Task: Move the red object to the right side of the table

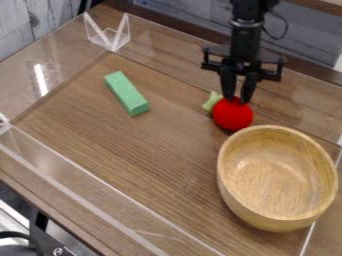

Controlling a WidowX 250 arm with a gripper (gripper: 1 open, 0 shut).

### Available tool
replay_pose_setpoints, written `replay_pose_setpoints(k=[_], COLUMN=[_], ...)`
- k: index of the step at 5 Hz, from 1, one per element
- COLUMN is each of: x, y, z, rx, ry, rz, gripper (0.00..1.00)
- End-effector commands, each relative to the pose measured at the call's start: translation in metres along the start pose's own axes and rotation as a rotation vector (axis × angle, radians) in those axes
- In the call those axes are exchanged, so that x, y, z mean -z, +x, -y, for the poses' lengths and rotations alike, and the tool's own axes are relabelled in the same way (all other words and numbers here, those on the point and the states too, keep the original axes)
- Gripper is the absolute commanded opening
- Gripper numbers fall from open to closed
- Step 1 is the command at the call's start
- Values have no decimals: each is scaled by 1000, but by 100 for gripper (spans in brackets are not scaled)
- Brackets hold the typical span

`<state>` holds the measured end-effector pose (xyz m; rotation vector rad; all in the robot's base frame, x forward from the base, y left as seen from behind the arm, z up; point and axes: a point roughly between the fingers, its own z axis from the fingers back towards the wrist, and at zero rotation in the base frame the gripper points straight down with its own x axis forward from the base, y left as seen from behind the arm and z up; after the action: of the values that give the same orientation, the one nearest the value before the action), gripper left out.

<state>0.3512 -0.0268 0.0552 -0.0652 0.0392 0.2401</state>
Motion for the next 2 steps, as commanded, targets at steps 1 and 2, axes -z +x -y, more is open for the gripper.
replay_pose_setpoints(k=[1,2], x=[-6,0], y=[24,24], z=[10,3], rx=[-9,-28], ry=[-9,-2], rz=[68,67], gripper=[0,0])
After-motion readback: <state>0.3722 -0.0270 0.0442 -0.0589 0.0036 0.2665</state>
